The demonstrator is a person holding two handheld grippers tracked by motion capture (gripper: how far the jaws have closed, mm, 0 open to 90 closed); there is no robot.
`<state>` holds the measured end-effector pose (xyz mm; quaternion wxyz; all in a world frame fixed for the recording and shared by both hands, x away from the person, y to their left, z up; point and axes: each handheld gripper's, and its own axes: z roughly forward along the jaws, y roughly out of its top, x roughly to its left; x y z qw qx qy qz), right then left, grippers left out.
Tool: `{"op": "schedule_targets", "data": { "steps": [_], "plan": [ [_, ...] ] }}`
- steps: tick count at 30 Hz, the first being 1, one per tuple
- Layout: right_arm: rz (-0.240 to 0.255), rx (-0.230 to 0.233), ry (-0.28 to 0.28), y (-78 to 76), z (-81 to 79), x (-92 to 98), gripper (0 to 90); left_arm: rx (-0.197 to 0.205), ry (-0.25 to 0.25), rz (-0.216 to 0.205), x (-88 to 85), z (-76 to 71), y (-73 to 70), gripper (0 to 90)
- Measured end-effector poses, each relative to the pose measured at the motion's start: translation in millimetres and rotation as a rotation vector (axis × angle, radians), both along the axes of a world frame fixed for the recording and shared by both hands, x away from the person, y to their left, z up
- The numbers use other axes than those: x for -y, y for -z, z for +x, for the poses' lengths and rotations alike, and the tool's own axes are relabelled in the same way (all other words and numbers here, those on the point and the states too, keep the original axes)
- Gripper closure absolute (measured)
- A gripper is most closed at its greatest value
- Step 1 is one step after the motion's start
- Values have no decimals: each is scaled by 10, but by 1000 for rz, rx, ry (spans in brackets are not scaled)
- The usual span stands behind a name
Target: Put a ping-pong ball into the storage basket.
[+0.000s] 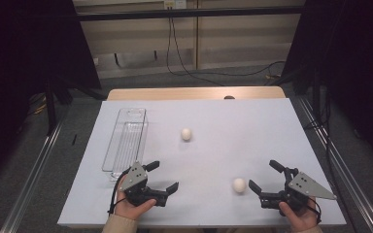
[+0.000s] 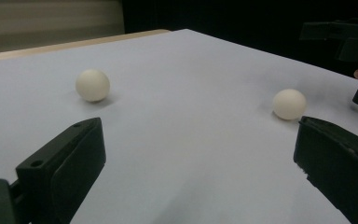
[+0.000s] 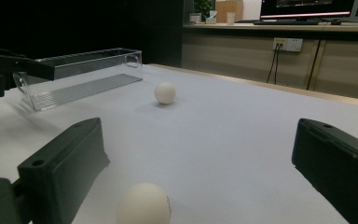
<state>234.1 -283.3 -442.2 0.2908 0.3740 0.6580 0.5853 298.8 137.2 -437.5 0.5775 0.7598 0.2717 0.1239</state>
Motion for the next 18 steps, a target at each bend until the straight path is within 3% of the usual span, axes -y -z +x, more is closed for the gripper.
{"op": "schedule_targets", "data": {
  "steps": [18],
  "plan": [
    [4,1,-4,-2,2,4,19,-27,16,14,125,31,16,21]
  ]
}}
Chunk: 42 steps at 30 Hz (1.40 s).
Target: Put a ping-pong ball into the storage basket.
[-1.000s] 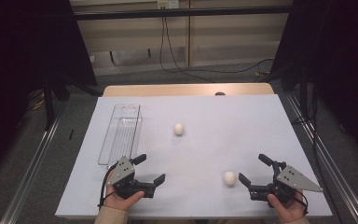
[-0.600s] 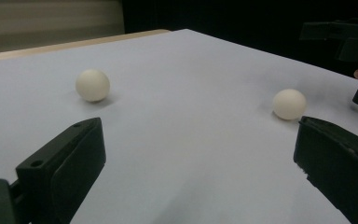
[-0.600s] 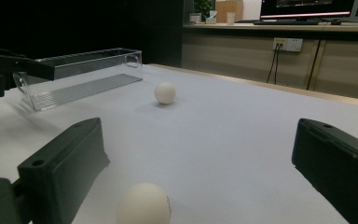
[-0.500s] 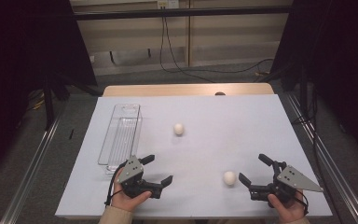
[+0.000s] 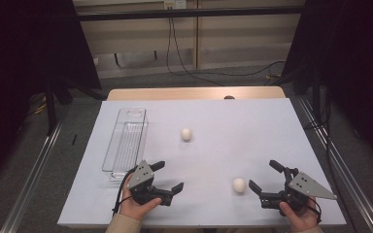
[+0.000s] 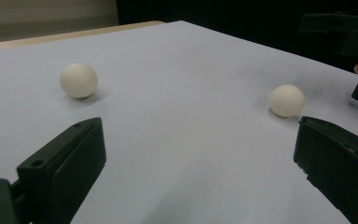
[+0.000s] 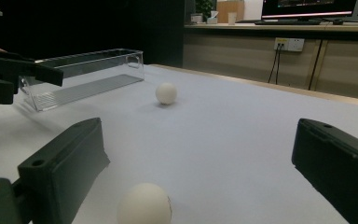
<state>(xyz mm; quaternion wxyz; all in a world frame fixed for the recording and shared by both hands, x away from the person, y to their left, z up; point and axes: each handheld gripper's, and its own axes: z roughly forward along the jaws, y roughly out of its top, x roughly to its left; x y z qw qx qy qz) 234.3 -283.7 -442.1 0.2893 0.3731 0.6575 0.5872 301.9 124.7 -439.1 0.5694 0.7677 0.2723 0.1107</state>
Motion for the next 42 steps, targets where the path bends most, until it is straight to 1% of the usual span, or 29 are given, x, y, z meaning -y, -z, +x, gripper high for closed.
{"op": "schedule_targets", "data": {
  "steps": [1,10,14,15,16,17,18,21,23,24,29,30,42],
  "plan": [
    [-1,0,-2,-1,0,3,20,3,7,7,3,3,0,21],
    [0,-1,-1,-4,-2,5,20,0,17,12,50,17,6,21],
    [1,0,-2,-5,-3,7,20,-8,19,10,76,22,11,21],
    [1,0,-2,-5,-2,8,20,-5,27,15,77,28,11,21],
    [1,0,-2,-5,-2,8,20,-6,23,18,85,27,10,21],
    [2,-1,-2,-5,-3,9,20,-6,24,13,93,28,13,21],
    [2,-1,-2,-5,-3,10,20,-10,26,19,103,29,13,21],
    [2,-2,-2,-5,-4,11,20,-8,31,17,116,35,17,21],
    [1,0,-1,-5,-4,10,20,-13,33,16,129,35,16,22],
    [1,-1,-1,-5,-4,10,20,-10,38,24,136,41,16,22],
    [1,0,-1,-6,-6,10,21,-17,40,24,163,47,24,22],
    [1,-1,-2,-6,-5,11,21,-13,40,30,165,49,24,22],
    [3,-2,0,-6,-8,10,23,-23,48,38,237,68,42,22]
  ]
}}
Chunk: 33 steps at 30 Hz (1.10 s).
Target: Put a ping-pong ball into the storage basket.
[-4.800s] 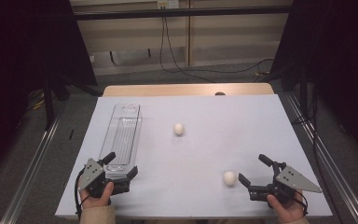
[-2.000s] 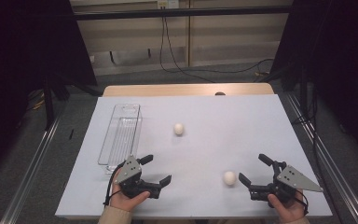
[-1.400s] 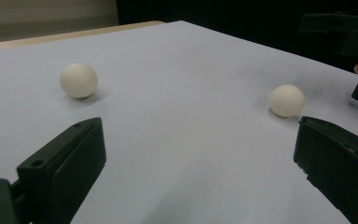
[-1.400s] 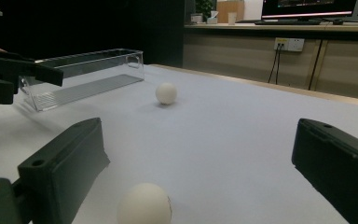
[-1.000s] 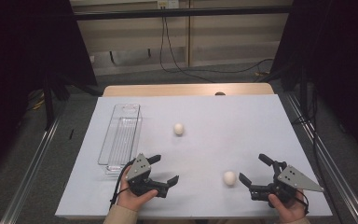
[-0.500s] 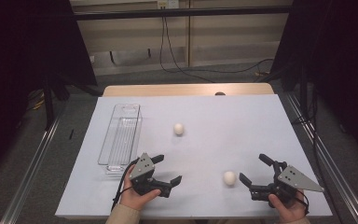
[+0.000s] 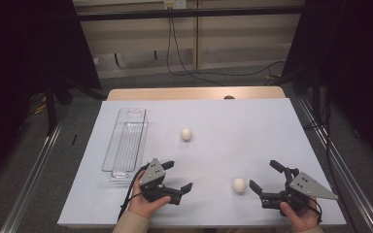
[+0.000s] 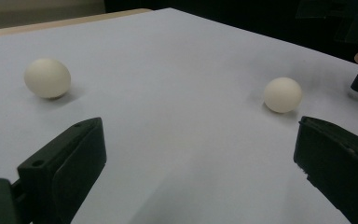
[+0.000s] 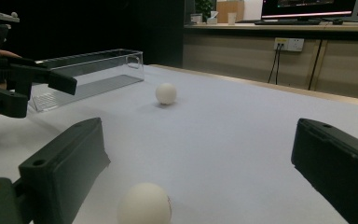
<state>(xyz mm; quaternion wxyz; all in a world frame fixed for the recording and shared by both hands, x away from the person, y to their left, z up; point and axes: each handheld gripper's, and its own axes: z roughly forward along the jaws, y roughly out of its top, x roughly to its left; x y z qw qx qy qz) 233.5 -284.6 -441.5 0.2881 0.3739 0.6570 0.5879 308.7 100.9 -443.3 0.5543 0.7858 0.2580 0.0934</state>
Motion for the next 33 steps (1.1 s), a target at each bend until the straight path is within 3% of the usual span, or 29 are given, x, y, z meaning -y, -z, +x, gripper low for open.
{"op": "schedule_targets", "data": {
  "steps": [33],
  "plan": [
    [-5,-2,3,3,10,1,24,-5,49,35,240,36,25,23]
  ]
}}
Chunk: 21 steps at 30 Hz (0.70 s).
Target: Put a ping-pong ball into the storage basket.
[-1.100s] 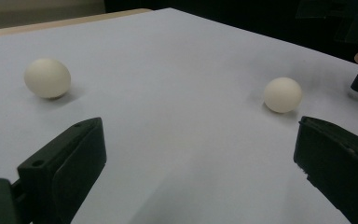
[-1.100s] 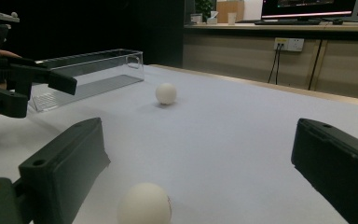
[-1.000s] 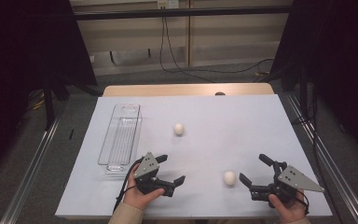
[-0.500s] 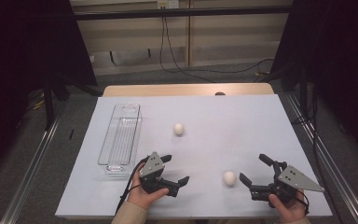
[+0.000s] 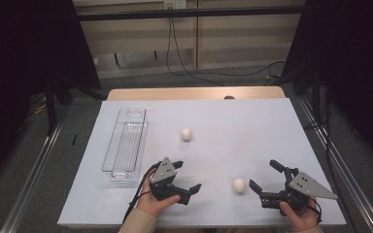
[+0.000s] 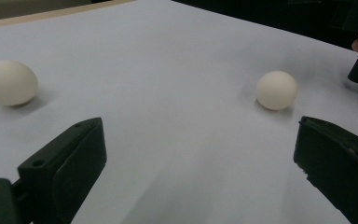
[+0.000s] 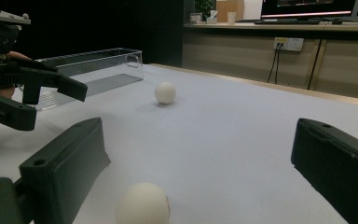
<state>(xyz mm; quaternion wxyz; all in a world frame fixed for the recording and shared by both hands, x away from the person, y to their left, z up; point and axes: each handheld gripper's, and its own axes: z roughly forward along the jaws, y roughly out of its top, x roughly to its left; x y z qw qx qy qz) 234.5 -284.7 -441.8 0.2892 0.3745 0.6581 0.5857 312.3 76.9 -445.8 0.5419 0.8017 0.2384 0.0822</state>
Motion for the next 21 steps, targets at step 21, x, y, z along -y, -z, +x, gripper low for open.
{"op": "schedule_targets", "data": {
  "steps": [21],
  "plan": [
    [-1,1,-2,-1,2,3,24,-10,22,14,121,38,-3,27]
  ]
}}
